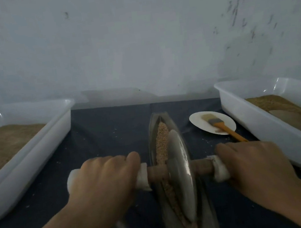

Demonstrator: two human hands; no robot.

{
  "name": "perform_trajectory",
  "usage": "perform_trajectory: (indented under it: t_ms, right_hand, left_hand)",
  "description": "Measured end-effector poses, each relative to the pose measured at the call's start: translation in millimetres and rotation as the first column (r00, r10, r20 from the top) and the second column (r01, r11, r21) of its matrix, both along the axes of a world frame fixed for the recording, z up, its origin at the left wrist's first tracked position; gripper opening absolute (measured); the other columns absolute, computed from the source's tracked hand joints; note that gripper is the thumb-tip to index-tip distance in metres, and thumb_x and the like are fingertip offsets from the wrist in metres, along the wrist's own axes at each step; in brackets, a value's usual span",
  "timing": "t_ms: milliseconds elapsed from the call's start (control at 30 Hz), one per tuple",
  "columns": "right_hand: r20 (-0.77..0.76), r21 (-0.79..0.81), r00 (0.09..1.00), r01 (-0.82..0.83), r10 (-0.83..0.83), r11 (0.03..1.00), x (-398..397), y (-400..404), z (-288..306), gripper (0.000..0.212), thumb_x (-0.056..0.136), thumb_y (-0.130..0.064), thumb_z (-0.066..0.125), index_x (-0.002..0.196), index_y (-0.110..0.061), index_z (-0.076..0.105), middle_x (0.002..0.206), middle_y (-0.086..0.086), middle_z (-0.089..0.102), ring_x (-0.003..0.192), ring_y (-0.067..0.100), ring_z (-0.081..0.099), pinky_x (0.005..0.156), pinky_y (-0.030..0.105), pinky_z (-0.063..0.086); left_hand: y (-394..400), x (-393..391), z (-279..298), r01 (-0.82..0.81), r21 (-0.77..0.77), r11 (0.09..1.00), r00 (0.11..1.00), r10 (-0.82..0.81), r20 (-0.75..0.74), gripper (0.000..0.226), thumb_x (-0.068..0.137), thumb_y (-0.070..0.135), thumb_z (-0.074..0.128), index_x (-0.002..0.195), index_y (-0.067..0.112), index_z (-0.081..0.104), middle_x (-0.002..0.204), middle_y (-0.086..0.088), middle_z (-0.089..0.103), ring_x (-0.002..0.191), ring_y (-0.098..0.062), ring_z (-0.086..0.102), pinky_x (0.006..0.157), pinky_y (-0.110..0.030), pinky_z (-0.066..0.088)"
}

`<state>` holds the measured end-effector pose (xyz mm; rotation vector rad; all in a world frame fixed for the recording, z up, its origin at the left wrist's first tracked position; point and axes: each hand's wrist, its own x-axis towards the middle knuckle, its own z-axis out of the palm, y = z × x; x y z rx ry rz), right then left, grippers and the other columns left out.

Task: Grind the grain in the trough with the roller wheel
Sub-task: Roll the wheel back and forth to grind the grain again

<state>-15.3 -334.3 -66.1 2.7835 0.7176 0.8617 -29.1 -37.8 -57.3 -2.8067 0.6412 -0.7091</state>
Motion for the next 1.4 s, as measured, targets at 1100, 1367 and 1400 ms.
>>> perform_trajectory:
  t_ms: [1100, 1367, 1400]
  right_hand:
    - [0.0, -0.022, 0.972, 0.235, -0.235, 0.972, 126.5, 36.0, 9.0, 0.031, 0.079, -0.037, 0.065, 0.078, -0.024, 0.038, 0.076, 0.004, 0.061, 0.061, 0.026, 0.05, 0.053, 0.031, 0.029]
    - [0.105, -0.15, 0.981, 0.175, -0.161, 0.973, 67.6, 33.6, 12.3, 0.038, 0.065, -0.032, 0.079, 0.074, -0.02, 0.045, 0.062, 0.002, 0.058, 0.051, 0.023, 0.052, 0.046, 0.025, 0.017]
    - [0.114, -0.141, 0.984, 0.149, -0.134, 0.979, 49.4, 29.3, 10.6, 0.039, 0.056, -0.03, 0.084, 0.071, -0.019, 0.049, 0.056, 0.001, 0.055, 0.045, 0.022, 0.05, 0.046, 0.024, 0.018]
  left_hand:
    - [-13.7, 127.0, -6.3, -0.273, -0.138, 0.952, 0.961, 0.277, 0.011, 0.019, 0.084, 0.031, 0.059, 0.087, 0.024, 0.041, 0.086, -0.002, 0.063, 0.075, -0.028, 0.059, 0.06, -0.034, 0.035]
    - [-10.1, 80.4, -8.6, -0.256, -0.166, 0.952, 0.966, 0.248, -0.067, 0.025, 0.085, 0.033, 0.059, 0.083, 0.025, 0.036, 0.079, 0.006, 0.058, 0.066, -0.023, 0.052, 0.059, -0.033, 0.037]
    - [-7.9, 58.2, -9.8, -0.209, -0.133, 0.969, 0.978, 0.209, -0.019, 0.032, 0.079, 0.033, 0.065, 0.08, 0.026, 0.034, 0.072, 0.008, 0.053, 0.059, -0.02, 0.049, 0.055, -0.031, 0.034]
